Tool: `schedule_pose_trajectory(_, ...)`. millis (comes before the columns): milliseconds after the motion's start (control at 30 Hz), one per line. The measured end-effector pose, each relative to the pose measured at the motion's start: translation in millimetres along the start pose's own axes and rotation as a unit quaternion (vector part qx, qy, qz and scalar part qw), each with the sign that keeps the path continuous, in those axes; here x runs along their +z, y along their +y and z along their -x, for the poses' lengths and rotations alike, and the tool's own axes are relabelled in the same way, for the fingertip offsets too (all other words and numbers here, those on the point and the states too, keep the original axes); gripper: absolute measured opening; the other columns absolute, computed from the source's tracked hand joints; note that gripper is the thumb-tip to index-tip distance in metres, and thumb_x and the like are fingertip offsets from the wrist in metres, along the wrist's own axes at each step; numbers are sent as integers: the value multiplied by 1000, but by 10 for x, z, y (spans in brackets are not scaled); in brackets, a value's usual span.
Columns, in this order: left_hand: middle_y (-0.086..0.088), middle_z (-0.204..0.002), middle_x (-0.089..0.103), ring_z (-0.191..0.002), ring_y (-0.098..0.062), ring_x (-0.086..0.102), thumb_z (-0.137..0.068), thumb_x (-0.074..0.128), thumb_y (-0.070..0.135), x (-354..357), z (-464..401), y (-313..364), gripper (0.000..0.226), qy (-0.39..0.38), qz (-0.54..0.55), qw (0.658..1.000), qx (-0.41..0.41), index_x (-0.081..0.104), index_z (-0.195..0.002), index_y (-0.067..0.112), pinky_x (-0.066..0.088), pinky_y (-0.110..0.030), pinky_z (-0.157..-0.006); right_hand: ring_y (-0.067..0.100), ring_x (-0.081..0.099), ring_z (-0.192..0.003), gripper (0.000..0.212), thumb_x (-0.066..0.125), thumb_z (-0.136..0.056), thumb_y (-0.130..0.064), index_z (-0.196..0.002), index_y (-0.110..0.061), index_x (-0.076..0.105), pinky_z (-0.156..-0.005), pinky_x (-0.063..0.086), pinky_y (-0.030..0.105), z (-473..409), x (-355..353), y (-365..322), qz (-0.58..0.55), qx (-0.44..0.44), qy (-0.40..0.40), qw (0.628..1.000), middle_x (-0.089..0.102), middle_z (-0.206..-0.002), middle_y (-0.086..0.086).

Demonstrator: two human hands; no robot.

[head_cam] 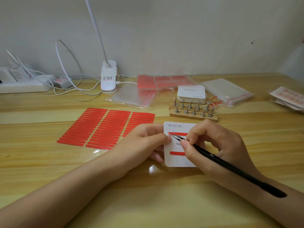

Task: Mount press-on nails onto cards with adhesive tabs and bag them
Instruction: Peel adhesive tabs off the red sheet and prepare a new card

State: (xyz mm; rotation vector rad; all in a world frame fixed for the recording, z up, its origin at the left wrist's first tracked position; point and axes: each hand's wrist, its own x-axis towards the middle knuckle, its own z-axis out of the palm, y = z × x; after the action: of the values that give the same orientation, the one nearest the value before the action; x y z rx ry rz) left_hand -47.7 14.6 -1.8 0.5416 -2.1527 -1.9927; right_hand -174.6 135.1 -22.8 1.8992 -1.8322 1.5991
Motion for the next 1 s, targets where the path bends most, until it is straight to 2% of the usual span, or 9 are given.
schedule_pose_trajectory(167, 1, -78, 72, -70, -9, 67, -93, 42, 5, -3, -8, -7, 29, 2, 0, 1000, -2, 67, -97, 18, 50, -17, -57, 6, 48, -55, 11, 58, -79, -19, -73, -21, 50, -51, 42, 18, -11, 0, 2, 19, -29, -3, 999, 51, -63, -4)
schedule_pose_trajectory(367, 3, -75, 72, -66, -7, 66, -93, 42, 4, -1, -11, -7, 29, 2, 7, 1000, 0, 67, -92, 19, 50, -15, -55, 6, 46, -58, 12, 58, -78, -16, -69, -10, 53, -55, 38, 10, -19, 1, 5, 50, -53, -5, 997, 52, -62, -2)
schedule_pose_trajectory(700, 4, -74, 72, -66, -6, 67, -93, 42, 5, -4, -8, -5, 29, 3, 7, 1000, 0, 67, -91, 20, 50, -14, -54, 6, 47, -60, 12, 57, -79, -15, -69, -9, 54, -58, 38, 7, -20, 7, 8, 75, -57, -1, 996, 53, -64, -3)
schedule_pose_trajectory(1000, -1, -80, 73, -68, -9, 67, -93, 42, 4, -7, -21, -30, 29, 9, 18, 1000, 4, 68, -98, 17, 50, -15, -54, 1, 49, -62, 9, 56, -79, -13, -71, -11, 55, -58, 40, 8, -9, -5, 14, 35, -40, -9, 999, 55, -68, -9)
